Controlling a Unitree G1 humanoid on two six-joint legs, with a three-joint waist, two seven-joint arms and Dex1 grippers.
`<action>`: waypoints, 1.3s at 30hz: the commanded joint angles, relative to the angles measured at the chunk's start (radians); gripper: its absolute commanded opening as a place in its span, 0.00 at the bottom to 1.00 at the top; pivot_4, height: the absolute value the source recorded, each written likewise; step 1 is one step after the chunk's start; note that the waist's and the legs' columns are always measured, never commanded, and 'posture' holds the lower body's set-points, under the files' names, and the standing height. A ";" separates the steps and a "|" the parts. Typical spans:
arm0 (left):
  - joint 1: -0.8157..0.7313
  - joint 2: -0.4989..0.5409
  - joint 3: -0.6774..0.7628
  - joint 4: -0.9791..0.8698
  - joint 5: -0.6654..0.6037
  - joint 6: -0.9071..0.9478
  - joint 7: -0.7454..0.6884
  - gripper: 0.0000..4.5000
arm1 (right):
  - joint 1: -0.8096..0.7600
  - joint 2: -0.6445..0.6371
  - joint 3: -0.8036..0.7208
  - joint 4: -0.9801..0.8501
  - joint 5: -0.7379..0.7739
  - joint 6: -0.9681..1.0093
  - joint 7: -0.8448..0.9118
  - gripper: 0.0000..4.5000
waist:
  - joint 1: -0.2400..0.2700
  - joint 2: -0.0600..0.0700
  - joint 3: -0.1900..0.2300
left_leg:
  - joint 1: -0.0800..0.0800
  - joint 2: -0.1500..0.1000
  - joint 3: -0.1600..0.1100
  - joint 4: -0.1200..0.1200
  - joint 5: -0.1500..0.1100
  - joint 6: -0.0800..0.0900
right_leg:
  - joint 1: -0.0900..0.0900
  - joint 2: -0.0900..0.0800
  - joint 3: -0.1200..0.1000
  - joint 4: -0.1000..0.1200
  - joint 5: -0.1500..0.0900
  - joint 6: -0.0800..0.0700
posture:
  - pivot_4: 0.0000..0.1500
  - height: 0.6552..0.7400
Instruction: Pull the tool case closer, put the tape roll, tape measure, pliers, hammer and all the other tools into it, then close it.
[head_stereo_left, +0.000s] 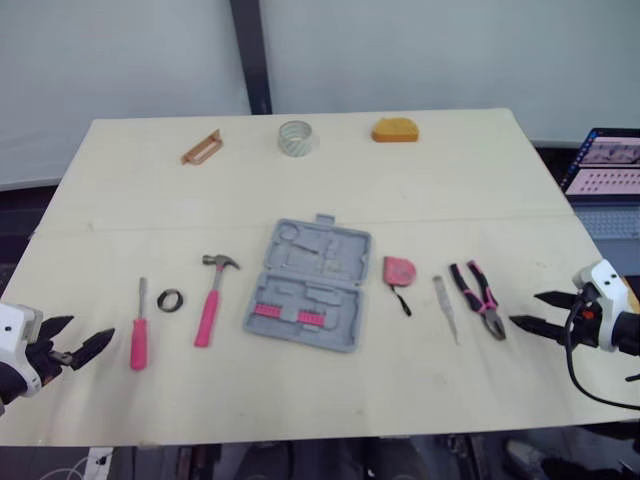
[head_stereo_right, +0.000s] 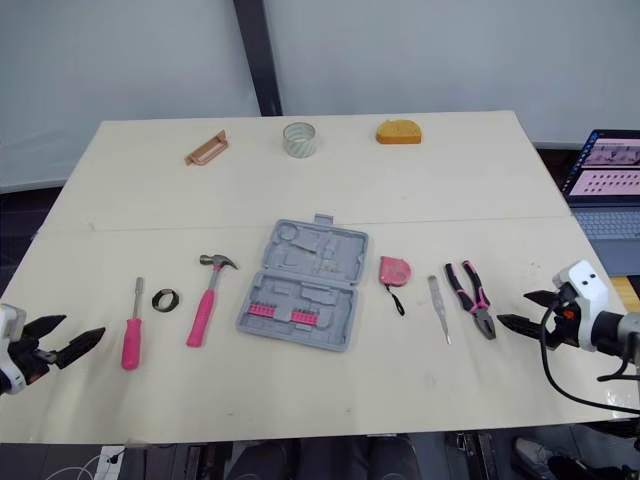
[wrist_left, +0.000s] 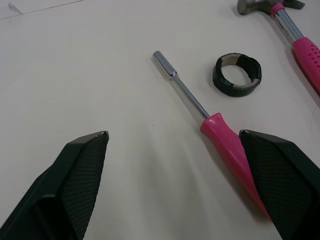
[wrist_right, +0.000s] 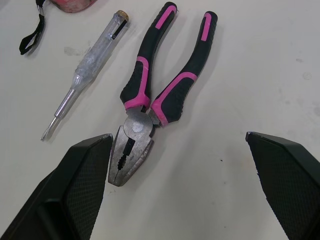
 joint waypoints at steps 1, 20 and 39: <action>-0.003 0.022 0.020 0.010 -0.003 0.000 -0.005 1.00 | 0.006 -0.005 -0.026 -0.048 0.015 0.019 -0.014 1.00 | 0.000 0.000 0.000 | 0.000 0.000 0.000 0.000 0.000 0.000 | 0.000 0.000 0.000 0.000 0.000 0.000 | 1.00 1.00; 0.011 0.017 0.029 -0.009 0.003 0.005 0.007 1.00 | 0.023 -0.021 -0.045 -0.072 0.021 0.046 -0.033 1.00 | 0.000 0.000 0.000 | 0.000 0.000 0.000 0.000 0.000 0.000 | 0.000 0.000 0.000 0.004 0.000 0.000 | 1.00 1.00; -0.031 0.030 0.019 -0.101 -0.033 0.061 0.019 1.00 | 0.042 0.006 -0.103 -0.278 0.147 0.224 -0.048 1.00 | 0.002 0.000 0.000 | 0.000 0.000 0.000 0.000 0.000 0.000 | 0.000 0.000 0.000 0.005 0.000 0.000 | 1.00 1.00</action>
